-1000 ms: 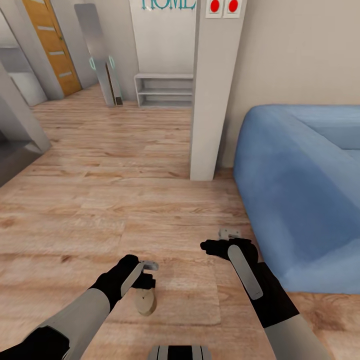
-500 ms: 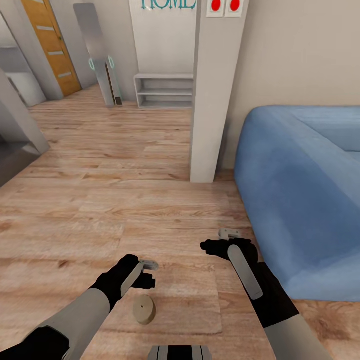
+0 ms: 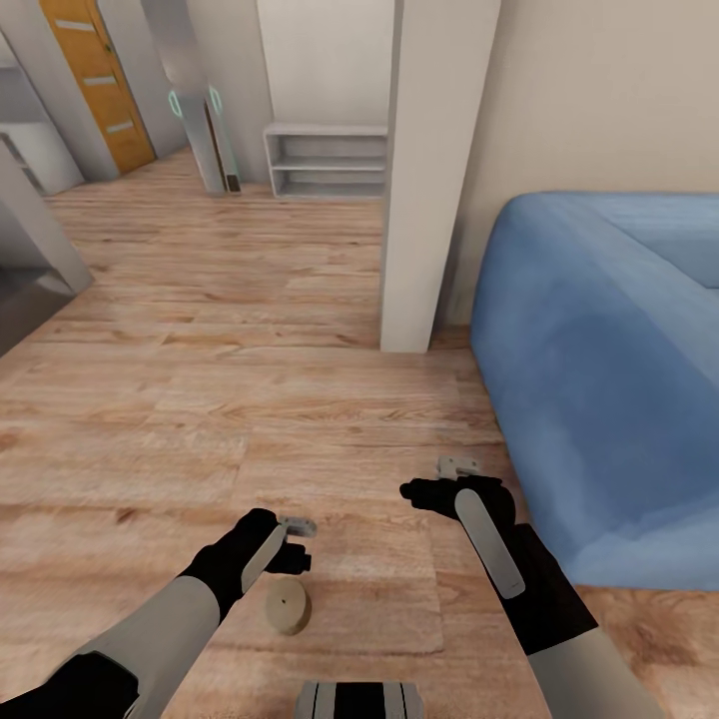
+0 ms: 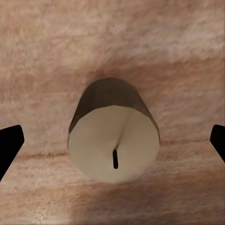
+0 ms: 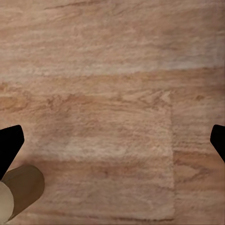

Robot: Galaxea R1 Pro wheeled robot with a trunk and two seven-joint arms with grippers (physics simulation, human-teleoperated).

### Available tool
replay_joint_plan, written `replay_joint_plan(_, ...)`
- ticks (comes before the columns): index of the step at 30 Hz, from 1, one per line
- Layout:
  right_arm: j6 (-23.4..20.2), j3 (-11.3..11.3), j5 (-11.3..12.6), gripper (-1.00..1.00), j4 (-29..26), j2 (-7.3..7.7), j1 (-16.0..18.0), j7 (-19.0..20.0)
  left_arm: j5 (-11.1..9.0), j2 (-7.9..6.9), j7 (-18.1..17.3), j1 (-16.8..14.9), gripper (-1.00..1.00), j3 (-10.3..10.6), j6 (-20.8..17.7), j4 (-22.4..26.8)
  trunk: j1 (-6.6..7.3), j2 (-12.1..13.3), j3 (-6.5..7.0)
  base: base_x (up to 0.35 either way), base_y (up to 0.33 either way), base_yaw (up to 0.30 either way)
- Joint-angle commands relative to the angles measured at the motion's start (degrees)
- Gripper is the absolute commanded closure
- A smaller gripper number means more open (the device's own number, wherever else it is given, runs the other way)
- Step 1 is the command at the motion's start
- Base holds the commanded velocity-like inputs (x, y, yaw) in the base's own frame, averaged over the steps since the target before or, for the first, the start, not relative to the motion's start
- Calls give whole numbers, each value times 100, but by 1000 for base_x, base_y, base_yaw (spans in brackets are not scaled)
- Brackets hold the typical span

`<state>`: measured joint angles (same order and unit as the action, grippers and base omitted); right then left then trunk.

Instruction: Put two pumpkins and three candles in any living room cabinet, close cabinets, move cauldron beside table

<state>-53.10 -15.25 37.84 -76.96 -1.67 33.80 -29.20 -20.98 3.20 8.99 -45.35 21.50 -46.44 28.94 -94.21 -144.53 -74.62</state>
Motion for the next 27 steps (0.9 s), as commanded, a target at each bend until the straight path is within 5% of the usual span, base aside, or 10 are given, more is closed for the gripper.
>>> replay_joint_plan(1, -9, -5, 57, -100, -6, 0, 4, -60, -62, -4, 52, -3, -100, 31, -15, 7, -1, -4, -27, 0, 0, 0)
replay_joint_plan(14, -24, -5, 66, -100, -628, 7, -188, -60, -64, -7, 58, 6, -100, 22, 106, 18, -35, -21, -315, 0, 0, 0)
replay_joint_plan(27, -25, 4, 65, -100, -672, 18, -216, -60, -65, -5, 85, 9, -100, 21, 175, 10, -48, -28, -426, 0, 0, 0)
